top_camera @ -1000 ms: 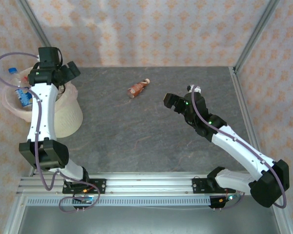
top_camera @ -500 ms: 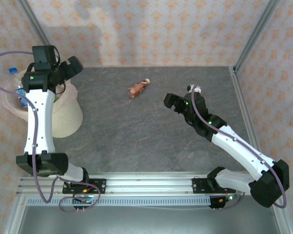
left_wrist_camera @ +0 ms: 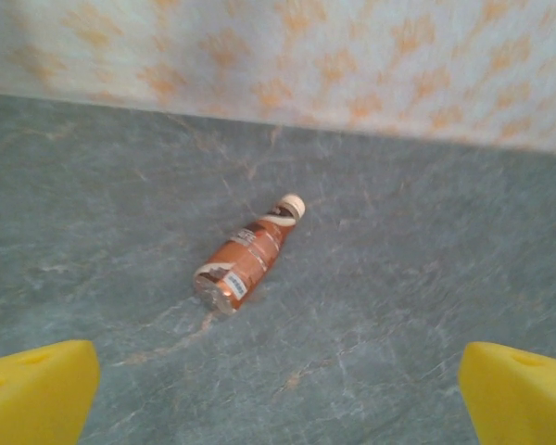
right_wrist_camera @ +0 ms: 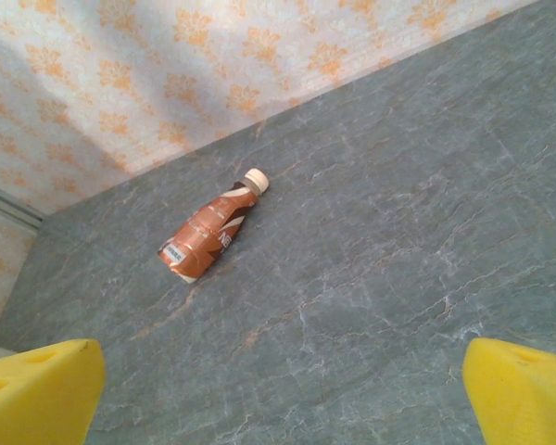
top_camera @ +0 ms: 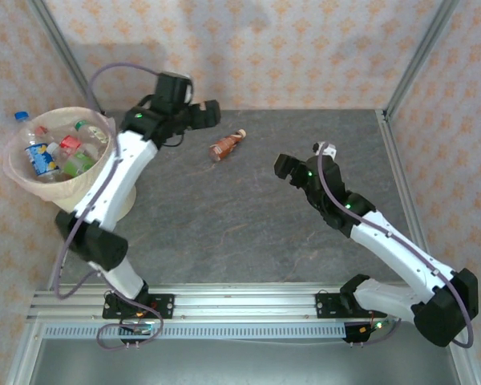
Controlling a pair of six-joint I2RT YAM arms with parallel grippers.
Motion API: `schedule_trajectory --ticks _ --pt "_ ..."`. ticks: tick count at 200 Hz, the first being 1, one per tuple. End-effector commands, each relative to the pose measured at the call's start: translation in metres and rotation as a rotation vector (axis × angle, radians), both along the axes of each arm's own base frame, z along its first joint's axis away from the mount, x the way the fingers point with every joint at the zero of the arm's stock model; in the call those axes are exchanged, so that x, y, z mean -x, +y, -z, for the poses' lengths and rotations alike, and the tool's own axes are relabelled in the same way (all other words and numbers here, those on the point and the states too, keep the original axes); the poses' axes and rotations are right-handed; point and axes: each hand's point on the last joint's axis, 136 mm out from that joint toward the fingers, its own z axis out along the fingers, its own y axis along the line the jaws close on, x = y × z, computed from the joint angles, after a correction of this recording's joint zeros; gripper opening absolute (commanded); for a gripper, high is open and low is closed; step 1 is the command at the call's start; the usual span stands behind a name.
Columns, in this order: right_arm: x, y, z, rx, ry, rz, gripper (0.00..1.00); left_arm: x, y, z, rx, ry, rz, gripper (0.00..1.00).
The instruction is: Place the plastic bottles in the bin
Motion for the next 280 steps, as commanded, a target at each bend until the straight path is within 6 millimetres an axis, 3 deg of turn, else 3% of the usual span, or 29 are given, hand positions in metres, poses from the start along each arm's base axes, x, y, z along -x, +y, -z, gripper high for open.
schedule_trajectory --ticks 1,23,58,101,136,218,255,280 --pt "0.005 -0.017 -0.005 0.024 -0.029 0.053 0.99 -0.028 -0.021 0.021 -0.067 -0.003 0.069 1.0" --pt "0.012 -0.026 -0.005 0.039 -0.031 0.071 0.99 -0.051 -0.032 0.071 -0.137 0.068 0.134 1.0" --pt "0.021 -0.039 -0.006 0.053 -0.043 0.102 0.99 -0.065 -0.049 0.123 -0.231 0.116 0.336 1.0" --pt "0.026 -0.044 -0.009 0.067 -0.051 0.106 0.99 -0.079 -0.023 0.182 -0.396 0.232 0.42 1.0" --pt "0.026 -0.049 -0.013 0.076 -0.058 0.125 0.99 -0.084 -0.023 0.219 -0.436 0.286 0.506 1.0" --pt "0.027 -0.048 -0.02 0.093 -0.071 0.106 0.99 -0.105 -0.021 0.264 -0.528 0.297 0.532 0.92" --pt "0.029 -0.05 -0.023 0.091 -0.077 0.112 0.99 -0.108 -0.021 0.257 -0.528 0.287 0.506 0.79" --pt "0.03 -0.051 -0.023 0.088 -0.08 0.115 0.99 -0.104 -0.019 0.245 -0.512 0.271 0.476 0.63"
